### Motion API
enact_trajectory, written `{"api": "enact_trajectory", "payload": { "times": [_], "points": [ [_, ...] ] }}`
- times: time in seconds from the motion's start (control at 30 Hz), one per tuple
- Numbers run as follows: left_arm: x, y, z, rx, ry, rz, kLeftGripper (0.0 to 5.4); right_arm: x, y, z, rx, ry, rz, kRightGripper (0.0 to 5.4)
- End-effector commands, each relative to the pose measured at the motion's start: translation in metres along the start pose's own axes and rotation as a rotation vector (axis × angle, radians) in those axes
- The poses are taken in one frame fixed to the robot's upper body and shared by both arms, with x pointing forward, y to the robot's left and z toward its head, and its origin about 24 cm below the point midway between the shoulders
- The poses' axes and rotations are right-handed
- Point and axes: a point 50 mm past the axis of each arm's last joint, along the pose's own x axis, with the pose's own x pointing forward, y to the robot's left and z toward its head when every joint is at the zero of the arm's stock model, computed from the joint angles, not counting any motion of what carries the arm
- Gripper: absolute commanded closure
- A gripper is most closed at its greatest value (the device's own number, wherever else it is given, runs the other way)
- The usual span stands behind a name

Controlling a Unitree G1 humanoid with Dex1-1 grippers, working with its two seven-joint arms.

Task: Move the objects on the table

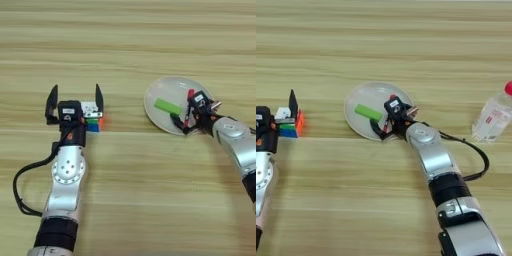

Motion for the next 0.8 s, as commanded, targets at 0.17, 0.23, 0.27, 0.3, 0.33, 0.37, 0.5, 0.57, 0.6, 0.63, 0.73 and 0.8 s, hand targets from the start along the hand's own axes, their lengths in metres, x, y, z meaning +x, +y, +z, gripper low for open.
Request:
{"api": "enact_trajectory", "payload": {
  "times": [0.17,0.23,0.27,0.3,0.33,0.37,0.5,0.57,0.6,0.63,0.73,0.8],
  "points": [
    [-0.003,-0.002,0.001,0.011,0.012,0.006,0.01,-0.016,0.013,-0.02,0.027,0.163,0.127,0.0],
    [-0.003,-0.003,0.001,0.011,0.012,0.006,0.01,-0.021,0.018,-0.021,0.061,0.196,0.166,0.0],
    [-0.003,-0.003,0.001,0.011,0.012,0.007,0.01,-0.024,0.02,-0.021,0.078,0.211,0.185,0.0],
    [-0.003,-0.003,0.001,0.01,0.013,0.008,0.01,-0.028,0.022,-0.021,0.093,0.225,0.202,0.0],
    [-0.003,-0.003,0.001,0.01,0.013,0.008,0.01,-0.032,0.024,-0.02,0.105,0.236,0.218,0.0],
    [-0.003,-0.003,0.002,0.009,0.012,0.009,0.01,-0.035,0.026,-0.019,0.11,0.243,0.23,0.0],
    [-0.002,-0.004,0.001,0.007,0.012,0.009,0.01,-0.044,0.028,-0.022,0.163,0.297,0.253,0.0],
    [-0.001,-0.005,0.001,0.007,0.012,0.01,0.01,-0.049,0.029,-0.023,0.195,0.32,0.269,0.0],
    [-0.001,-0.005,0.001,0.007,0.012,0.01,0.01,-0.052,0.031,-0.022,0.205,0.324,0.28,0.0],
    [-0.001,-0.005,0.001,0.007,0.012,0.01,0.01,-0.053,0.032,-0.021,0.207,0.326,0.288,0.0],
    [-0.001,-0.005,0.001,0.007,0.013,0.009,0.01,-0.059,0.035,-0.021,0.204,0.332,0.305,0.0],
    [0.0,-0.006,0.001,0.007,0.013,0.009,0.01,-0.062,0.037,-0.021,0.204,0.338,0.317,0.0]
  ]
}}
